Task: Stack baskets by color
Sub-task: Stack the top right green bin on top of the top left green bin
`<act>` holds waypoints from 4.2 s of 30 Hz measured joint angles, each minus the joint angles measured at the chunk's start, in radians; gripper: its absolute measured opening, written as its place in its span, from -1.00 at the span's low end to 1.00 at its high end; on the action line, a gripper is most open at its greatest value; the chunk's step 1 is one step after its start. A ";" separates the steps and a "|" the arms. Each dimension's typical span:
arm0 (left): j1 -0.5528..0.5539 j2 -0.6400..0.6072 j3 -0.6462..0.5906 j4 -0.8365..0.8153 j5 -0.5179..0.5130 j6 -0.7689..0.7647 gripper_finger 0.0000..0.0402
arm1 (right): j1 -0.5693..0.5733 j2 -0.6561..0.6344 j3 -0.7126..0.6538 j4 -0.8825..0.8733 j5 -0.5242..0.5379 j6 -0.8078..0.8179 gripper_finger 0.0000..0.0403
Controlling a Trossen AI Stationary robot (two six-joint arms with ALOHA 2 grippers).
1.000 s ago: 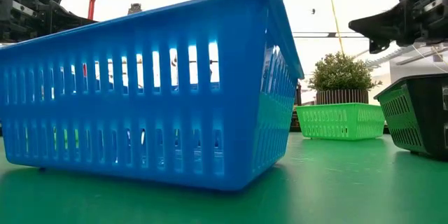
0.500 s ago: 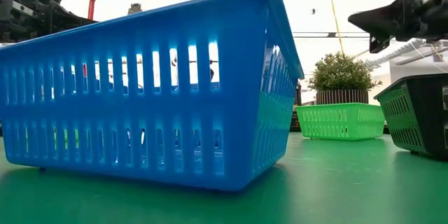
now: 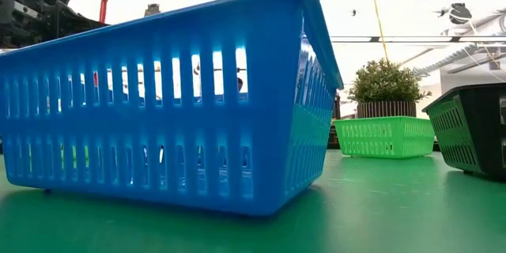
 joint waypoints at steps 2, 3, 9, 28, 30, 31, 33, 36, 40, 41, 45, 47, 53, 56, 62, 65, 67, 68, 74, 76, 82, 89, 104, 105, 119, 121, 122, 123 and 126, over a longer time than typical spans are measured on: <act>0.000 0.000 0.000 0.001 0.000 0.000 -0.92 | 0.000 0.081 0.120 -0.080 -0.001 -0.001 -1.00; 0.000 0.000 0.000 0.001 0.000 0.000 -0.92 | 0.000 0.122 0.184 -0.113 -0.002 -0.001 -1.00; 0.000 0.000 0.000 0.004 0.000 0.000 -0.92 | 0.000 0.350 0.537 -0.332 -0.003 0.014 -1.00; 0.000 0.000 0.000 0.014 0.000 0.000 -0.92 | 0.001 0.900 1.303 -0.764 -0.001 0.045 -1.00; 0.000 0.000 0.000 0.033 0.000 0.000 -0.92 | 0.001 0.917 1.303 -0.758 -0.001 0.045 -1.00; 0.000 0.000 0.000 0.041 0.000 0.000 -0.92 | 0.001 0.922 1.303 -0.758 -0.001 0.045 -1.00; 0.000 0.000 0.000 0.062 0.000 -0.001 -0.92 | 0.001 0.932 1.303 -0.755 -0.001 0.047 -1.00; 0.000 0.000 0.000 0.094 -0.004 -0.014 -0.92 | 0.001 0.942 1.296 -0.743 -0.001 0.077 -1.00; 0.001 0.000 0.006 0.146 -0.064 -0.124 -0.92 | 0.000 0.943 1.271 -0.743 -0.001 0.089 -1.00; 0.001 0.001 0.018 0.133 -0.068 -0.156 -0.92 | 0.001 0.943 1.266 -0.741 -0.001 0.089 -1.00; -0.002 0.034 0.117 0.042 -0.070 -0.194 -0.98 | 0.000 0.943 1.257 -0.737 0.000 0.089 -1.00; -0.002 0.068 0.193 -0.012 -0.071 -0.170 -0.98 | -0.001 0.942 1.252 -0.737 0.000 0.088 -1.00; -0.002 0.215 0.473 -0.194 -0.098 -0.162 -0.98 | -0.008 0.942 1.246 -0.738 0.000 0.061 -1.00; -0.002 0.306 0.625 -0.289 -0.100 -0.158 -0.97 | -0.009 0.942 1.246 -0.738 0.001 0.061 -1.00; -0.002 0.517 0.936 -0.430 -0.116 -0.181 -0.98 | -0.008 0.936 1.246 -0.762 0.000 0.062 -1.00; -0.002 0.629 1.082 -0.477 -0.132 -0.186 -0.96 | -0.008 0.925 1.246 -0.783 0.000 0.062 -1.00; -0.002 0.709 1.182 -0.519 -0.145 -0.187 -0.96 | -0.008 0.919 1.246 -0.807 0.000 0.063 -1.00; -0.002 0.748 1.230 -0.548 -0.149 -0.188 -0.96 | -0.008 0.914 1.246 -0.817 0.000 0.063 -1.00; -0.002 0.991 1.460 -0.649 -0.150 -0.213 -0.97 | -0.006 0.879 1.245 -0.903 -0.058 0.219 -1.00; -0.002 1.058 1.506 -0.625 -0.149 -0.208 -0.94 | -0.006 0.863 1.245 -0.944 -0.098 0.293 -1.00; -0.002 1.210 1.550 -0.503 -0.148 -0.355 -0.97 | -0.006 0.819 1.245 -1.101 -0.253 0.401 -1.00; -0.015 1.333 1.551 -0.394 -0.161 -0.563 -0.96 | 0.034 0.746 1.245 -1.269 -0.287 0.527 -1.00; -0.229 1.386 1.551 -0.601 -0.205 -0.835 -0.96 | 0.053 0.696 1.245 -1.353 -0.183 0.755 -0.94; -0.240 1.386 1.551 -0.631 -0.204 -0.849 -0.96 | 0.053 0.704 1.245 -1.353 -0.183 0.755 -0.92; -0.288 1.345 1.551 -1.162 -0.104 -0.918 -0.90 | 0.101 0.915 1.245 -1.215 -0.177 1.090 -0.72; -0.283 1.337 1.550 -1.242 -0.077 -0.906 -0.92 | 0.117 0.954 1.245 -1.185 -0.176 1.156 -0.72; -0.280 1.327 1.550 -1.278 -0.072 -0.903 -0.93 | 0.126 0.973 1.245 -1.170 -0.172 1.188 -0.72; -0.281 1.318 1.550 -1.323 -0.074 -0.902 -0.95 | 0.137 0.993 1.245 -1.159 -0.167 1.218 -0.72; -0.282 1.303 1.550 -1.414 -0.101 -0.860 -0.98 | 0.179 1.043 1.245 -1.148 -0.123 1.328 -0.72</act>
